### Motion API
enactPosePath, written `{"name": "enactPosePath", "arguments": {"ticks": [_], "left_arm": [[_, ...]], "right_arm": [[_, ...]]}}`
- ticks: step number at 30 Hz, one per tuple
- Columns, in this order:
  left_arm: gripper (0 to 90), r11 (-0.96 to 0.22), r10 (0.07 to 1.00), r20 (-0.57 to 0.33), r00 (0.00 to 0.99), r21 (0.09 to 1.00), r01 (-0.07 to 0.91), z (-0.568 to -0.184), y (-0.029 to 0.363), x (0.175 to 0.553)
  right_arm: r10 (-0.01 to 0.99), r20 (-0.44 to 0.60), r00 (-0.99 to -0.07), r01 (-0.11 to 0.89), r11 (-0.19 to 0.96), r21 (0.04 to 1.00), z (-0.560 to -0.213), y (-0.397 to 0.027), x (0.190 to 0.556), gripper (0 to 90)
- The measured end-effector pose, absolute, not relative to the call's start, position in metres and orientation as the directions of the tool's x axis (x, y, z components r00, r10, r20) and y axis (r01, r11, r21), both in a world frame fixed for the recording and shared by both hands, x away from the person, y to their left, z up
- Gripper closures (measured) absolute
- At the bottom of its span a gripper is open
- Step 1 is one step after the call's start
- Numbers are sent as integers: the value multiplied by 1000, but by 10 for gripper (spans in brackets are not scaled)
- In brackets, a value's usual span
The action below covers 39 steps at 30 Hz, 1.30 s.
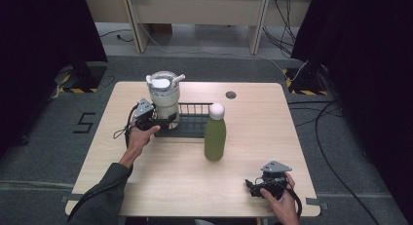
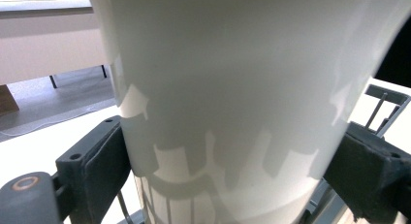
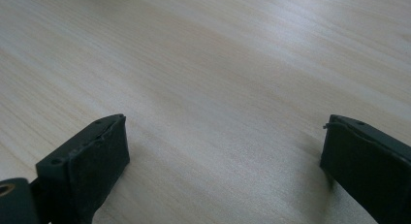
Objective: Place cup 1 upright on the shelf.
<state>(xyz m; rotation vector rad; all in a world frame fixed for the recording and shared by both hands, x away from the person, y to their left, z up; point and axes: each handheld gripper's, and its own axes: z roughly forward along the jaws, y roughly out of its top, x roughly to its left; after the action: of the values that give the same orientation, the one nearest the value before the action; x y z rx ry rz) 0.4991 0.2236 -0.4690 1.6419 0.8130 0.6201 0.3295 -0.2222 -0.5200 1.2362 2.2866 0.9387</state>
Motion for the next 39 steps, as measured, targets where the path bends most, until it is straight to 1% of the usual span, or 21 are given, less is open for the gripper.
{"name": "enactPosePath", "arguments": {"ticks": [12,19,25,37,39], "left_arm": [[108,-124,780,-29,625,972,200,-468,229,492],[145,-127,780,-30,625,971,205,-466,236,485],[146,-118,782,-47,622,968,221,-465,240,478],[146,-136,774,-47,632,961,239,-462,247,457],[146,-156,766,-24,642,962,223,-460,249,454]], "right_arm": [[840,-10,-543,590,390,707,-520,-222,329,34],[838,-13,-545,588,393,707,-520,-222,330,34],[840,-9,-542,591,389,707,-520,-222,329,34],[839,-13,-544,588,393,707,-520,-222,330,33],[841,-9,-541,592,389,706,-520,-222,329,33]]}}
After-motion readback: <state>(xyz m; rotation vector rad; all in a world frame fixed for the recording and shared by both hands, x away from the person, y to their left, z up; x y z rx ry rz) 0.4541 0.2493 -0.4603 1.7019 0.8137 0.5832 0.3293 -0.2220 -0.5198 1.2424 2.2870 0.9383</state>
